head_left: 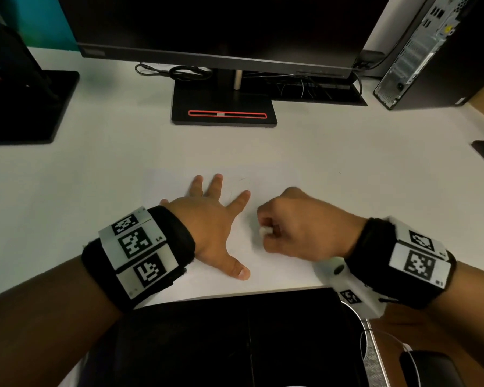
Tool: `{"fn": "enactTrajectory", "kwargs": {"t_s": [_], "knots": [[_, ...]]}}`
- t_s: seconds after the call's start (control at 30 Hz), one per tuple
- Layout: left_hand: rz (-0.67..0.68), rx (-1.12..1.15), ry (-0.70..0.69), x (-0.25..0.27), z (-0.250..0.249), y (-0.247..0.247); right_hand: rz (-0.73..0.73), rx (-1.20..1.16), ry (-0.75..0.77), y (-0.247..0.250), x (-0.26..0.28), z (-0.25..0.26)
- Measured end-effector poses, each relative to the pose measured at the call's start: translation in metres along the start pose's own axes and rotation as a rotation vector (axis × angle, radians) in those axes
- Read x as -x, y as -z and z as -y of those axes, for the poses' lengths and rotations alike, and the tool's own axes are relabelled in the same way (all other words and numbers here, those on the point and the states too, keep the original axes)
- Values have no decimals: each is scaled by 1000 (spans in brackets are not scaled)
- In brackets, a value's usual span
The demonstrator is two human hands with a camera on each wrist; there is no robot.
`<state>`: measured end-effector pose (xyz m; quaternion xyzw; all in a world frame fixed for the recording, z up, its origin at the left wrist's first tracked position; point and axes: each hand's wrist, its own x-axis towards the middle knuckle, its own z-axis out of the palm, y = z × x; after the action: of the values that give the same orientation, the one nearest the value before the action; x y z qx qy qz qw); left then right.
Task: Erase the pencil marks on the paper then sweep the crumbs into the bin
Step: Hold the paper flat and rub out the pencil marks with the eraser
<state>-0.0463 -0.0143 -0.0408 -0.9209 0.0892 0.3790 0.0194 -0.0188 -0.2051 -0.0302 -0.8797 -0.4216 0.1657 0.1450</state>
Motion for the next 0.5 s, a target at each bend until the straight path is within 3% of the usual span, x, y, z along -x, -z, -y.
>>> {"fn": "enactTrajectory", "kwargs": {"t_s": [0.07, 0.13, 0.27, 0.4, 0.5], "knots": [[-1, -2, -2, 0, 0, -1, 90, -39, 68, -6, 7, 13], [-3, -3, -1, 0, 0, 0, 140, -66, 44, -1, 6, 10], [-4, 7, -2, 2, 0, 0, -5, -8, -24, 4, -5, -6], [-3, -4, -1, 1, 0, -1, 131, -54, 78, -4, 5, 13], [-4, -1, 1, 2, -1, 1, 87, -20, -10, 7, -4, -4]]}}
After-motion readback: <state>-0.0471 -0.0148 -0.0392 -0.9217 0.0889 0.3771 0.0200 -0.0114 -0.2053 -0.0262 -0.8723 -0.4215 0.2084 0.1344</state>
